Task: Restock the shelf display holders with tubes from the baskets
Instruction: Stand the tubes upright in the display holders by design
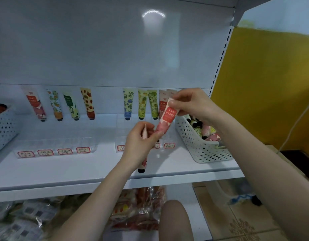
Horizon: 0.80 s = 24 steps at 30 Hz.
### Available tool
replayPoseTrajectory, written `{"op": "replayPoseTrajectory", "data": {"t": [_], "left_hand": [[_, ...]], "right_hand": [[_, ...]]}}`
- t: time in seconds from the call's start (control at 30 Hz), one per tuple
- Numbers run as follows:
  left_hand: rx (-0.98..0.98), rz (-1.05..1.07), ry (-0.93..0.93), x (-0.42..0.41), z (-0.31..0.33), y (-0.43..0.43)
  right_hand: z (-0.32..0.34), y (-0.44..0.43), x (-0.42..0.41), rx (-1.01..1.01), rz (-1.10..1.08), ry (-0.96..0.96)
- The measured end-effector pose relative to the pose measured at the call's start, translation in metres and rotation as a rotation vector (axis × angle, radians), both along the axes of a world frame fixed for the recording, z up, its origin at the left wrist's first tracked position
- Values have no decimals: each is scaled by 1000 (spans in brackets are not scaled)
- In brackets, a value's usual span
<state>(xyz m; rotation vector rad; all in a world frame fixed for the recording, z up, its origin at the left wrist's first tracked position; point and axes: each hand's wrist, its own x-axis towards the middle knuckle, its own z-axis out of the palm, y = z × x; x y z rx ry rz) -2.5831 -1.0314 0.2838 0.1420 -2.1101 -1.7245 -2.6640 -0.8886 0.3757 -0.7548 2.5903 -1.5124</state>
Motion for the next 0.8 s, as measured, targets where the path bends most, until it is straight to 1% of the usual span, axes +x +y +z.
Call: {"op": "replayPoseTrajectory", "data": {"t": [0.07, 0.13, 0.2, 0.27, 0.37, 0.5, 0.8], "left_hand": [[-32, 49, 6, -3, -5, -5], [-9, 56, 6, -4, -8, -9], [46, 48, -12, -5, -10, -11], [70, 41, -39, -9, -12, -12], [74, 43, -76, -14, -16, -11], [127, 54, -109, -18, -17, -12], [126, 73, -99, -22, -23, -15]], "right_hand": [[6, 4, -13, 67, -102, 186], [10, 6, -27, 180, -179, 399], [9, 5, -39, 250, -198, 494], [5, 1, -49, 289, -196, 507], [-2, -7, -60, 368, -194, 482], [-9, -14, -72, 419, -212, 440], [-26, -20, -79, 502, -216, 402]]}}
